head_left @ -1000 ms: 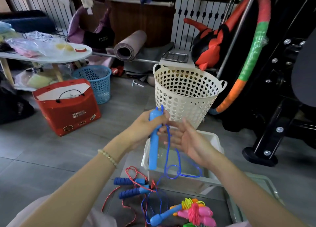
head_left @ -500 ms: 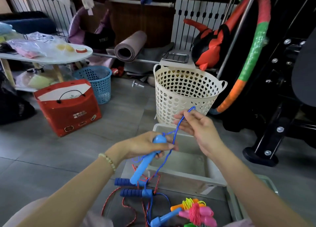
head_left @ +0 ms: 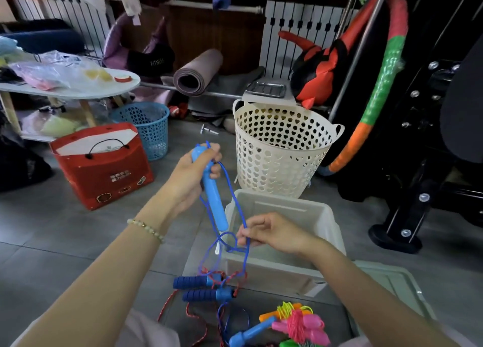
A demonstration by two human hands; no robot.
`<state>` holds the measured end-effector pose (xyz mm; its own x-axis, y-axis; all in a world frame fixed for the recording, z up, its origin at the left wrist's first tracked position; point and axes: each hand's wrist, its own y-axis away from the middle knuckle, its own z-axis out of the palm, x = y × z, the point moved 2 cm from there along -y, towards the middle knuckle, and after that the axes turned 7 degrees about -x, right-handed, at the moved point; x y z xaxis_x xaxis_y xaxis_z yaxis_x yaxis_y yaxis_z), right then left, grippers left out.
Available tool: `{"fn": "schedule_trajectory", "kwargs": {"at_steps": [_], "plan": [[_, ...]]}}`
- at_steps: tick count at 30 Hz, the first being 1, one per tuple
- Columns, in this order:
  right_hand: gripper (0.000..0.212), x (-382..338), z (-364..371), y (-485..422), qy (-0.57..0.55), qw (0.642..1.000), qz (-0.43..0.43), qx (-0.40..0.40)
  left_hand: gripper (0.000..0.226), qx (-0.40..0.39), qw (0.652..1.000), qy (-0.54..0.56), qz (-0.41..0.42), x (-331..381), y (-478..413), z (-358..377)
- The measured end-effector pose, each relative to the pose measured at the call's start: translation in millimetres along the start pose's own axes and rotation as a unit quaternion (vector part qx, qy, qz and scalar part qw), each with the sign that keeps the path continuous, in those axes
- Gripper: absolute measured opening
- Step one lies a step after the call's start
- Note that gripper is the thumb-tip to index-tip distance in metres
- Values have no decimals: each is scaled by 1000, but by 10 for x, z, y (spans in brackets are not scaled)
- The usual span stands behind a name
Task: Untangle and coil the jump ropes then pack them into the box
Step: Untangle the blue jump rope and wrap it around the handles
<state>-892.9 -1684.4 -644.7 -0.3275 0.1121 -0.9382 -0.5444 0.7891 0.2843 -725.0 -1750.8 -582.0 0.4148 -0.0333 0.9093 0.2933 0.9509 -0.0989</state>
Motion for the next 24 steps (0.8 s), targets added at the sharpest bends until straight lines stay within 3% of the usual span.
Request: {"fn": "schedule_trajectory", "kwargs": {"at_steps": [3, 7, 9, 10, 12, 15, 16, 20, 22, 24], "plan": [[17, -195, -150, 63, -116, 979, -101, 134, 21, -65, 989, -116, -70, -115, 44, -36], [15, -435, -316, 163, -235, 918, -208, 241, 12, -237, 911, -268, -205, -454, 315, 144], [15, -471, -350, 194, -265, 901, -219, 263, 6, -269, 899, -278, -203, -533, 381, 245], [16, -453, -375, 195, -272, 898, -218, 270, 13, -254, 910, -268, -192, -526, 373, 266], [26, -386, -386, 168, -273, 910, -195, 243, 21, -190, 949, -193, -162, -441, 323, 258], [58, -224, -228, 53, -266, 953, -100, 101, 19, -144, 982, -69, -100, -244, 244, 253], [60, -172, -150, 31, -255, 963, -68, 48, 18, -133, 986, -55, -86, -188, 220, 251], [18, 70, 38, -11, -69, 995, -4, -76, 16, -66, 996, -12, -55, -56, 144, 175], [9, 179, 26, -33, 6, 997, 18, -70, 14, -39, 998, 12, -46, -44, 114, 122], [9, 111, -18, -19, -11, 1000, 0, -22, 15, -65, 995, -31, -62, -104, 82, 64]]}}
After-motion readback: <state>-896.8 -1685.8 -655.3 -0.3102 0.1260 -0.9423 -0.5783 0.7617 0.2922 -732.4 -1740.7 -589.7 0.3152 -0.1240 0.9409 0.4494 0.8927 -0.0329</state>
